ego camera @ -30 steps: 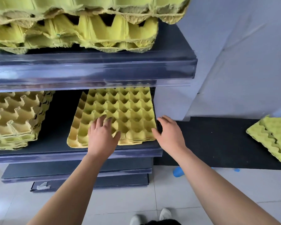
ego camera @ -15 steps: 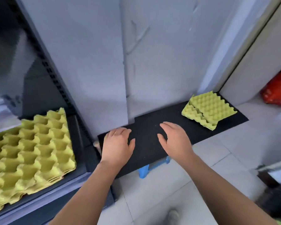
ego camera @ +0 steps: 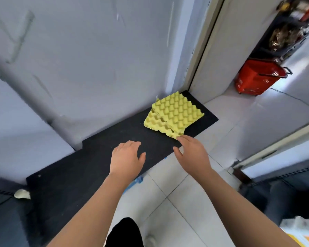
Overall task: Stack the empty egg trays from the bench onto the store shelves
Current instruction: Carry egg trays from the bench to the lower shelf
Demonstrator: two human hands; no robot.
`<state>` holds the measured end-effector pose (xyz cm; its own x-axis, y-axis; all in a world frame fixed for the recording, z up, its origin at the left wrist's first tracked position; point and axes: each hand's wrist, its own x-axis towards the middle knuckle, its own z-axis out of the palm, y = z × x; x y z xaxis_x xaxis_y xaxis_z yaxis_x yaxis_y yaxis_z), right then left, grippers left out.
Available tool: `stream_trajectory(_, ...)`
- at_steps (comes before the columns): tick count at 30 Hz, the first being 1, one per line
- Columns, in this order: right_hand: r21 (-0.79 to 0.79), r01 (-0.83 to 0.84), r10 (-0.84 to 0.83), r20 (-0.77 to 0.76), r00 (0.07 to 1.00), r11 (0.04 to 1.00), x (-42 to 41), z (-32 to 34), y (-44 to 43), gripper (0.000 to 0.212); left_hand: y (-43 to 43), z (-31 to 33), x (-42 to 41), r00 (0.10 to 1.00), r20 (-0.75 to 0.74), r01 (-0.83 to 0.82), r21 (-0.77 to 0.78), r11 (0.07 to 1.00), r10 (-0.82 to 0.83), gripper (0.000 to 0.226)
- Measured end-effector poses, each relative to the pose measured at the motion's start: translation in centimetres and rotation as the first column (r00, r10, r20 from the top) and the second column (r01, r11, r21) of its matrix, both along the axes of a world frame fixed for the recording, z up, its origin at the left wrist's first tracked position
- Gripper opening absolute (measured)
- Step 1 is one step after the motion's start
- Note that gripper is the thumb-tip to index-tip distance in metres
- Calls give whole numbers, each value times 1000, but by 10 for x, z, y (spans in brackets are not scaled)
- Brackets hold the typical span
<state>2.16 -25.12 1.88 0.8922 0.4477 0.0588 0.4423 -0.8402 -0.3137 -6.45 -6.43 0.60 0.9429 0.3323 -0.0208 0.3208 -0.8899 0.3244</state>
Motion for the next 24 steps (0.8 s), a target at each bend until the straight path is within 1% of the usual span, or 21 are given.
stream_trajectory(5,-36,82,-84,-50,995,996,80,-15,-24,34,-14,-17,91,998,-57,20,-53,998,-23,47)
stream_trajectory(9,-14,158,-158,-113,981,987,150,-25,-31,34,-16,-29,171,993,-101,51,-67,996,-57,45)
stream_trajectory(12,-12,214,-212,-191,958,977,200,-34,-34,36,-18,-39,229,986,-156,31,-139,990,-52,49)
stream_trajectory(15,-33,232,-233,-241,942,972,247,-47,-40,34,-24,-52,280,981,-186,24,-187,982,-59,52)
stream_trajectory(19,-59,226,-234,-268,935,972,303,-70,-51,40,-38,-78,332,968,-248,-12,-241,970,-50,56)
stream_trajectory(24,-85,182,-200,-321,926,980,365,-114,-69,43,-56,-122,373,923,-384,-102,-272,957,-11,62)
